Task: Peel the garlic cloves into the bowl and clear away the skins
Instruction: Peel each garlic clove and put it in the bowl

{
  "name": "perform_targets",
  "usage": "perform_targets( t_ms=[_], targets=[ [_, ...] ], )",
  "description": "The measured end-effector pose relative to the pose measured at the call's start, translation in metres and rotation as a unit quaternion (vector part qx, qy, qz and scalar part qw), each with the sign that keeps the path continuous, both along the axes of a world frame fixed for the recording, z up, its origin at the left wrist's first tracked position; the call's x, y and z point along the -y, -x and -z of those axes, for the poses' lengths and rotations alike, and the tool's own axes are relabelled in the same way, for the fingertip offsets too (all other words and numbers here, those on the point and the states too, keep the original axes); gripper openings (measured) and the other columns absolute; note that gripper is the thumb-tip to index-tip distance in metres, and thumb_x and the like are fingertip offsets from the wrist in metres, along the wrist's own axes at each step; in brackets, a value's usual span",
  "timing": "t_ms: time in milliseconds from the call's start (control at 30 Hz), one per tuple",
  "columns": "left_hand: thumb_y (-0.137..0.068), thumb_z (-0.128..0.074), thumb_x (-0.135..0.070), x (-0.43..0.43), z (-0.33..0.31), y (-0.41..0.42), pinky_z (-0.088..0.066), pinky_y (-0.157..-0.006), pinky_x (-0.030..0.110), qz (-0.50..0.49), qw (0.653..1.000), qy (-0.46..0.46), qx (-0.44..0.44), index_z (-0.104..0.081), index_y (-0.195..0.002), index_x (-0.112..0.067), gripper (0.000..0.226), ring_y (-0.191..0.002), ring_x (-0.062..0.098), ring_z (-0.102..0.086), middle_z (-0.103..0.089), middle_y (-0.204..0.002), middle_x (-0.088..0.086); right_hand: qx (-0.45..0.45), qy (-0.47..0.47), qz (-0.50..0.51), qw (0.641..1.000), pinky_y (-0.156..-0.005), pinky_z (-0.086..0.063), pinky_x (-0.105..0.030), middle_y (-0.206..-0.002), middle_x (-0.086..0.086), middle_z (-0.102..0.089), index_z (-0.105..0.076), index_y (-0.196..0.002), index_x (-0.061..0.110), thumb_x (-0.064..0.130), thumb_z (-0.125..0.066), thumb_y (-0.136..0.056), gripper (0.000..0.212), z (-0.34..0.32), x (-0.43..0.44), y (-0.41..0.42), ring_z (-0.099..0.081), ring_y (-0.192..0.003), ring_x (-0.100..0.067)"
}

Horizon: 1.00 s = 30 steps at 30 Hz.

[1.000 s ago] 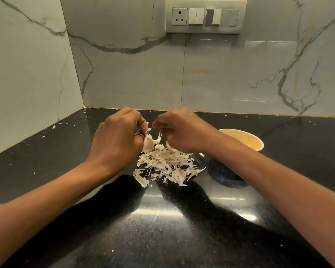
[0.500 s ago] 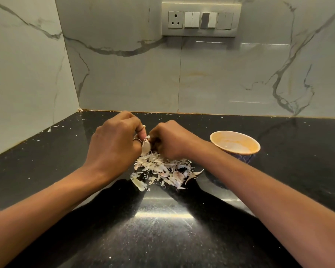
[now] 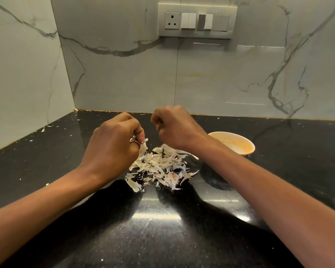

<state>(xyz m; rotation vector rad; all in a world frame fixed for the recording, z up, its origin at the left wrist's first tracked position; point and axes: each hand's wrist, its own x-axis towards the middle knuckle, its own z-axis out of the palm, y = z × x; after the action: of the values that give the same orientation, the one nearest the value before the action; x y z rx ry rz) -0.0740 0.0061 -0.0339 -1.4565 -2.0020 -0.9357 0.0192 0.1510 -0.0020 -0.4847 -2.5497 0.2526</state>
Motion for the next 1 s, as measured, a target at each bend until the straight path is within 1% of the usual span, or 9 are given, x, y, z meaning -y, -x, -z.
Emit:
perform_targets(
  t_ms=[67,133,233,333,500,633,700,867,1000],
  targets=[
    [-0.077,-0.077,-0.009,-0.001,0.000,-0.001,-0.033,-0.058,0.028,0.016,1.000,-0.005,0.005,-0.059,-0.077,-0.030,0.028,-0.064,0.004,-0.049,-0.061,-0.088,-0.011,-0.027,0.020,-0.016,0.999,-0.083,-0.059,-0.041,-0.106,-0.011,-0.070,-0.072,-0.114,0.007,-0.002,-0.058,-0.092,0.028,-0.002,0.006,-0.007,-0.066,-0.095,-0.026],
    [-0.080,-0.076,-0.032,-0.002,0.000,-0.003,-0.034,-0.058,0.026,0.037,0.999,-0.010,0.014,-0.064,-0.091,-0.026,0.017,-0.063,-0.006,-0.046,-0.061,-0.090,-0.013,-0.049,0.071,-0.041,0.995,-0.078,-0.060,-0.036,-0.098,-0.006,-0.072,-0.074,-0.109,0.009,-0.001,-0.060,-0.092,0.024,0.000,0.012,-0.015,-0.067,-0.088,-0.021],
    [-0.078,-0.069,-0.050,-0.003,0.001,-0.007,-0.040,-0.063,0.027,0.056,0.998,0.005,0.025,-0.069,-0.106,-0.021,0.040,-0.062,-0.011,-0.047,-0.069,-0.096,-0.012,-0.081,0.183,-0.068,0.978,-0.076,-0.061,-0.037,-0.087,-0.002,-0.074,-0.077,-0.100,0.016,0.001,-0.063,-0.091,0.022,0.010,0.018,-0.024,-0.071,-0.084,-0.019],
    [-0.082,-0.073,-0.044,-0.001,0.001,-0.010,-0.037,-0.057,0.019,0.065,0.997,0.018,0.021,-0.071,-0.106,-0.022,0.033,-0.058,-0.015,-0.051,-0.060,-0.077,-0.022,-0.116,0.275,-0.082,0.951,-0.083,-0.062,-0.052,-0.085,-0.004,-0.077,-0.076,-0.091,0.018,0.005,-0.066,-0.090,0.016,0.019,0.015,-0.024,-0.074,-0.087,-0.027],
    [-0.082,-0.081,-0.026,-0.001,-0.001,-0.010,-0.028,-0.055,0.015,0.053,0.998,0.008,0.015,-0.074,-0.100,-0.019,0.021,-0.061,-0.024,-0.049,-0.039,-0.057,-0.030,-0.140,0.267,-0.080,0.950,-0.083,-0.062,-0.050,-0.086,-0.003,-0.078,-0.077,-0.093,0.017,0.009,-0.070,-0.091,0.011,0.025,0.012,-0.022,-0.075,-0.087,-0.024],
    [-0.082,-0.080,-0.031,-0.002,0.002,-0.008,-0.034,-0.055,0.017,0.053,0.998,0.015,0.032,-0.073,-0.098,-0.027,0.018,-0.063,-0.014,-0.056,-0.053,-0.065,-0.031,-0.150,0.261,-0.072,0.951,-0.082,-0.063,-0.047,-0.083,0.000,-0.078,-0.078,-0.092,0.018,0.013,-0.074,-0.091,0.006,0.028,0.010,-0.025,-0.075,-0.084,-0.020],
    [-0.083,-0.080,-0.030,-0.003,0.002,-0.007,-0.035,-0.054,0.011,0.055,0.997,0.018,0.044,-0.072,-0.097,-0.029,0.016,-0.066,-0.009,-0.059,-0.060,-0.072,-0.028,-0.151,0.252,-0.077,0.953,-0.081,-0.063,-0.046,-0.082,0.001,-0.077,-0.079,-0.092,0.018,0.015,-0.075,-0.092,0.005,0.028,0.009,-0.025,-0.075,-0.083,-0.019],
    [-0.085,-0.079,-0.019,-0.005,0.002,-0.006,-0.041,-0.060,0.003,0.062,0.994,0.012,0.084,-0.071,-0.095,-0.029,0.016,-0.067,-0.012,-0.061,-0.063,-0.074,-0.026,-0.149,0.285,-0.090,0.943,-0.084,-0.062,-0.051,-0.082,-0.003,-0.078,-0.078,-0.090,0.018,0.019,-0.074,-0.090,0.004,0.027,0.008,-0.025,-0.076,-0.086,-0.025],
    [-0.087,-0.078,-0.023,-0.004,0.000,-0.006,-0.042,-0.059,0.001,0.065,0.993,0.014,0.101,-0.072,-0.103,-0.026,0.018,-0.071,-0.011,-0.064,-0.064,-0.079,-0.024,-0.145,0.295,-0.095,0.940,-0.087,-0.061,-0.053,-0.084,-0.003,-0.078,-0.078,-0.088,0.019,0.012,-0.075,-0.082,0.009,0.025,0.008,-0.025,-0.075,-0.091,-0.028]
  ],
)
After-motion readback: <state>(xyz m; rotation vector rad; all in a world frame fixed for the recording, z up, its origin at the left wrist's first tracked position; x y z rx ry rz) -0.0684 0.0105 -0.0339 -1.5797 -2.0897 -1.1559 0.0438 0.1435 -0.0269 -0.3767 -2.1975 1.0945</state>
